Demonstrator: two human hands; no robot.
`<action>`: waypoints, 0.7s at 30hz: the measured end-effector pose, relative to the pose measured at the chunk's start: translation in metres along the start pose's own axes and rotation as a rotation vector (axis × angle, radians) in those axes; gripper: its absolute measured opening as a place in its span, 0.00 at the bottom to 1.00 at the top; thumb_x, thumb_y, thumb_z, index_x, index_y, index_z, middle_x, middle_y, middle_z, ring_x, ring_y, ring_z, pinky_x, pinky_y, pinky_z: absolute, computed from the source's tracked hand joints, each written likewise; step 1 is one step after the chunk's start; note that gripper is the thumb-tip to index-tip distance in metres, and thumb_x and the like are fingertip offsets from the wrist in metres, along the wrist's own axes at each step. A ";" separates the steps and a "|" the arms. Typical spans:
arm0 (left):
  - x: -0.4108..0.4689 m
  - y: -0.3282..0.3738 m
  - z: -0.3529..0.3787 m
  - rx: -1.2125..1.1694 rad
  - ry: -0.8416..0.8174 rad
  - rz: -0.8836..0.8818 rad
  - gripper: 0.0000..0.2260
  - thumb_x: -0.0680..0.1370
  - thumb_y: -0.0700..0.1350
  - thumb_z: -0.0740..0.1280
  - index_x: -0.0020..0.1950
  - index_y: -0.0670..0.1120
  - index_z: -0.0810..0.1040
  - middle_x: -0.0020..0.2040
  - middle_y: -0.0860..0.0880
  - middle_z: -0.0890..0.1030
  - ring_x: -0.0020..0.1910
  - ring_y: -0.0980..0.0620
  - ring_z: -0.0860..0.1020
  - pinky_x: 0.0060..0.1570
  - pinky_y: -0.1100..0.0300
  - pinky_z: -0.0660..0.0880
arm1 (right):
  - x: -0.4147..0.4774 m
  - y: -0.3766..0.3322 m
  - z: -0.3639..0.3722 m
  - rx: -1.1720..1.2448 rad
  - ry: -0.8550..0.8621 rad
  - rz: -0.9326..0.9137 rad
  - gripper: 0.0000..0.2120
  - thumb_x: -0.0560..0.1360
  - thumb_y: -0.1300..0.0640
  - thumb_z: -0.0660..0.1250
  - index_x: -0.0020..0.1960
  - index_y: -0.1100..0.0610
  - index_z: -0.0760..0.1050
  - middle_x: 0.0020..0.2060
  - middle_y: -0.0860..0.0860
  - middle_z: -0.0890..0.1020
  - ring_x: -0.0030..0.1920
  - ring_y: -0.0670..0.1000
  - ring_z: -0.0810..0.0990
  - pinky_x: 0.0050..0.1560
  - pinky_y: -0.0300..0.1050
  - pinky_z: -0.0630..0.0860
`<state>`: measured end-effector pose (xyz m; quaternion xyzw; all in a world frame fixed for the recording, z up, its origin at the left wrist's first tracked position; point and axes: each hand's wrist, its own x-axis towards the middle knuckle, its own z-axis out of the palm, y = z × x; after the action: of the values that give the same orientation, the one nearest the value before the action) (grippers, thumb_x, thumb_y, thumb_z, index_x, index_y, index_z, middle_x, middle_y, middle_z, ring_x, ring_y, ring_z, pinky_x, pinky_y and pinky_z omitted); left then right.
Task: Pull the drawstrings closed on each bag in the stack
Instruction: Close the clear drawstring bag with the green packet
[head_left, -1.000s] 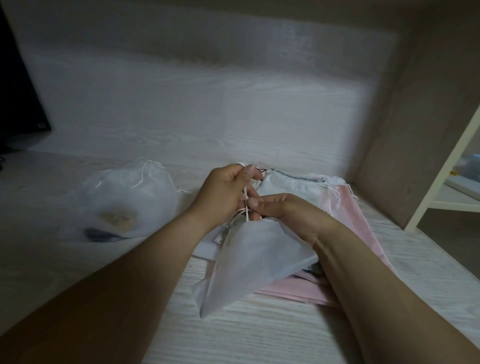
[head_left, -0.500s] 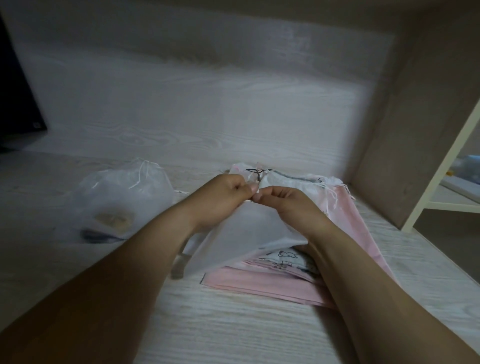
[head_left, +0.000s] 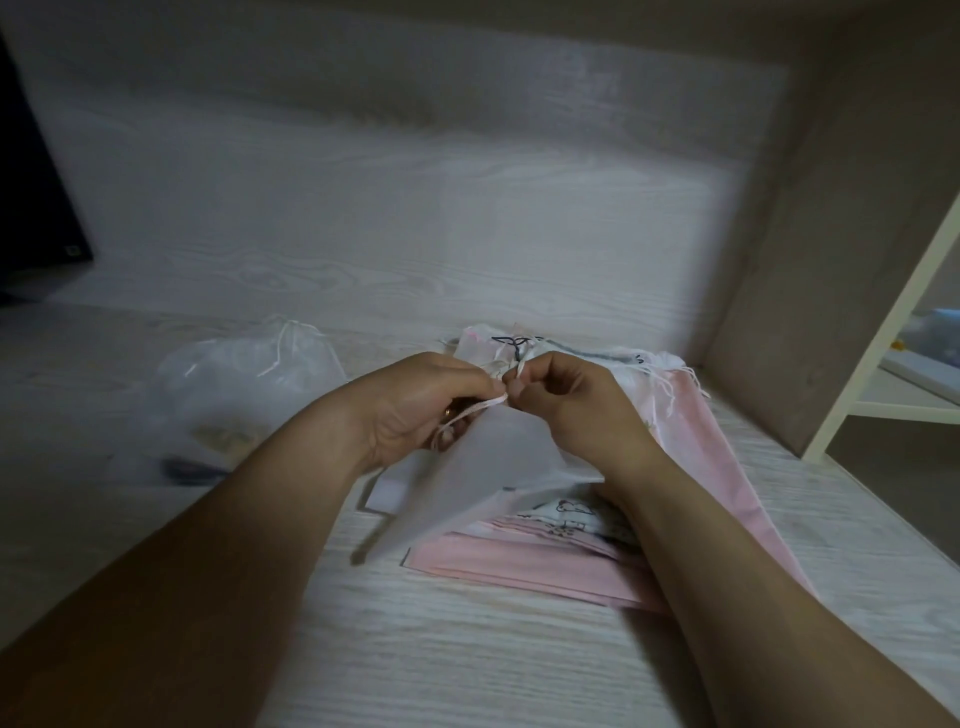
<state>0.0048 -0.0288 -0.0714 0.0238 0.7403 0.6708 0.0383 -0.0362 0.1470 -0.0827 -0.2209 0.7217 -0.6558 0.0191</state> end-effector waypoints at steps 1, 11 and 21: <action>0.000 -0.001 0.000 -0.023 -0.014 -0.001 0.08 0.79 0.39 0.69 0.39 0.43 0.82 0.32 0.47 0.76 0.27 0.54 0.72 0.26 0.65 0.67 | 0.001 0.002 0.000 -0.002 0.000 -0.003 0.02 0.79 0.68 0.70 0.48 0.65 0.80 0.43 0.61 0.82 0.43 0.54 0.78 0.47 0.50 0.71; 0.000 -0.009 0.001 0.038 -0.066 0.041 0.05 0.80 0.43 0.72 0.44 0.47 0.83 0.41 0.44 0.77 0.39 0.47 0.73 0.38 0.58 0.69 | 0.003 0.003 -0.006 -0.008 -0.028 -0.039 0.07 0.78 0.67 0.71 0.44 0.58 0.80 0.41 0.60 0.80 0.42 0.53 0.77 0.44 0.45 0.73; 0.003 -0.009 0.007 0.184 0.062 0.176 0.10 0.78 0.42 0.72 0.37 0.49 0.79 0.34 0.47 0.74 0.33 0.53 0.69 0.32 0.60 0.65 | 0.003 0.004 -0.007 -0.044 -0.001 -0.148 0.07 0.78 0.66 0.72 0.43 0.58 0.81 0.39 0.58 0.83 0.38 0.49 0.77 0.43 0.39 0.74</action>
<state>0.0023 -0.0225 -0.0815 0.0714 0.7946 0.6011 -0.0462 -0.0422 0.1527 -0.0854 -0.2743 0.7177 -0.6392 -0.0339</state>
